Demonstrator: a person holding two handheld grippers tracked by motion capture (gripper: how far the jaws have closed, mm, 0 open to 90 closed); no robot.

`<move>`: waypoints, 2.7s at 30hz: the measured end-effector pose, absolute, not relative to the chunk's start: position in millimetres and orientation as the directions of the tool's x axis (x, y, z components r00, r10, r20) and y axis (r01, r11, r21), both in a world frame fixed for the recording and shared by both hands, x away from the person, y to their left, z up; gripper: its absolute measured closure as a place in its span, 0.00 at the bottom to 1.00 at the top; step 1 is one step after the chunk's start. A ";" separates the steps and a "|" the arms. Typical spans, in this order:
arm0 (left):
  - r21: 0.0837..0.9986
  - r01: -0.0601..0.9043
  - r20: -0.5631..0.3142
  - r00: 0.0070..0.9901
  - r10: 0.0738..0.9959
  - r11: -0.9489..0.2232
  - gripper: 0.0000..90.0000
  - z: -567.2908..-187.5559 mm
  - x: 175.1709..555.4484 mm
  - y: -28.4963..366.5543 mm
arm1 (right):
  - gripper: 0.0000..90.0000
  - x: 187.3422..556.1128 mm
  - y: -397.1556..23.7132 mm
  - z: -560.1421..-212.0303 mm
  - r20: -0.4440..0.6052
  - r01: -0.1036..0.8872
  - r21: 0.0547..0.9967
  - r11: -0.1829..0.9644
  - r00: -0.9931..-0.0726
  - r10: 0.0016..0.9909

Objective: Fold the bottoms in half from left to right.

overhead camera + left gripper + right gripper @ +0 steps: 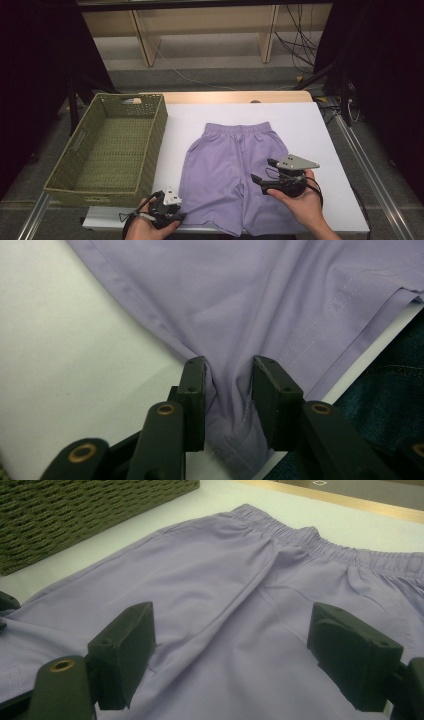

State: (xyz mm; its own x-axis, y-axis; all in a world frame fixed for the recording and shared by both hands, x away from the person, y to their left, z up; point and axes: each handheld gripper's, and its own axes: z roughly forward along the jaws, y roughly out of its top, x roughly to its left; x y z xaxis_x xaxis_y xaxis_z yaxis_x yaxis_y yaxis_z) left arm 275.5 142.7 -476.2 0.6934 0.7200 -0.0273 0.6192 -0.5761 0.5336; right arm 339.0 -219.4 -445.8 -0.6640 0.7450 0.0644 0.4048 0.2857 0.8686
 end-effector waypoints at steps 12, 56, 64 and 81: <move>0.526 0.632 -0.023 0.679 0.734 -0.569 0.64 -476.1 275.3 146.7 | 0.23 336.9 -216.8 -445.4 0.052 0.395 0.868 0.302 -0.676 0.735; 0.622 0.552 -0.051 0.736 0.675 -0.555 0.99 -460.7 268.9 153.5 | 0.28 374.6 -180.2 -440.8 0.039 0.400 0.853 0.334 -0.688 0.724; 0.628 0.544 -0.049 0.742 0.669 -0.556 0.99 -459.6 268.1 154.0 | 0.32 409.3 -148.0 -437.1 0.043 0.414 0.838 0.356 -0.700 0.713; 0.636 0.528 -0.047 0.754 0.655 -0.562 0.99 -458.6 265.5 152.9 | 0.38 503.3 -69.6 -440.7 0.089 0.515 0.765 0.388 -0.680 0.728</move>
State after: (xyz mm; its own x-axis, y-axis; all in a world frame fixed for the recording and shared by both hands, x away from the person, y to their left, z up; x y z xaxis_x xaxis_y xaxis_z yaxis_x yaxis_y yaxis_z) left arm 265.5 152.9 -458.6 0.7538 0.6554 -0.0467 0.5282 -0.5622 0.6363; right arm 503.3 -69.6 -440.7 -0.6801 0.7277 0.0891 0.5149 0.3877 0.7645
